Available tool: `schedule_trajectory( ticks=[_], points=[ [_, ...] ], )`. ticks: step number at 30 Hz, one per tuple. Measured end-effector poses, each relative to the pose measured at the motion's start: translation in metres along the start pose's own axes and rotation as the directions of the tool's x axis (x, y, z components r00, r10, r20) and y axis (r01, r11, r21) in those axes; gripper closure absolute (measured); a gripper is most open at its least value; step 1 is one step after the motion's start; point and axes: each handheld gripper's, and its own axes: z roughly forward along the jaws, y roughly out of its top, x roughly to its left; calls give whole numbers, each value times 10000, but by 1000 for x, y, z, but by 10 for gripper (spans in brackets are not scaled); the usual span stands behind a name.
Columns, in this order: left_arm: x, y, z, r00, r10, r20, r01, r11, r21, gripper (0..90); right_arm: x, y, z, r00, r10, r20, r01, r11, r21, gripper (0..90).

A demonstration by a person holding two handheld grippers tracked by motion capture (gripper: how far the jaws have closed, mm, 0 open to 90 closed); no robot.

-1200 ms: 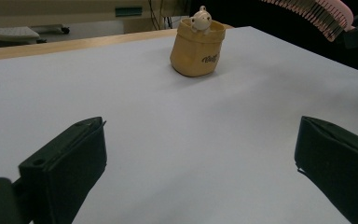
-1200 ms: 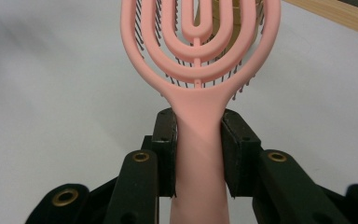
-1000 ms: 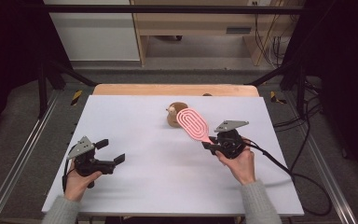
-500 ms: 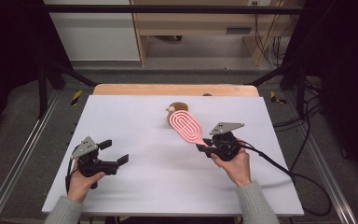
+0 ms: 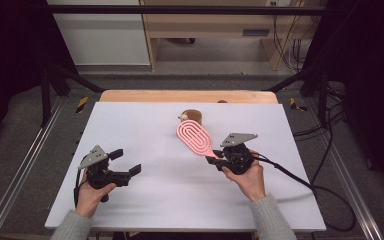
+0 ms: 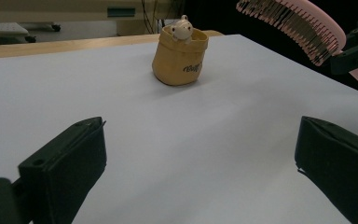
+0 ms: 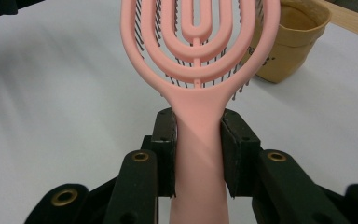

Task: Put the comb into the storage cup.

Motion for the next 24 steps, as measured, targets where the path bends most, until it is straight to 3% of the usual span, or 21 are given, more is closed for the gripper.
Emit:
schedule_trajectory(
  ticks=[24],
  points=[
    [-18, 11, 10, 9980, -439, 465, 449, 9988, -215, 19, 15, -7, 15, 9998, -170, -66, 169, 9997, -186, 697]
  ],
)
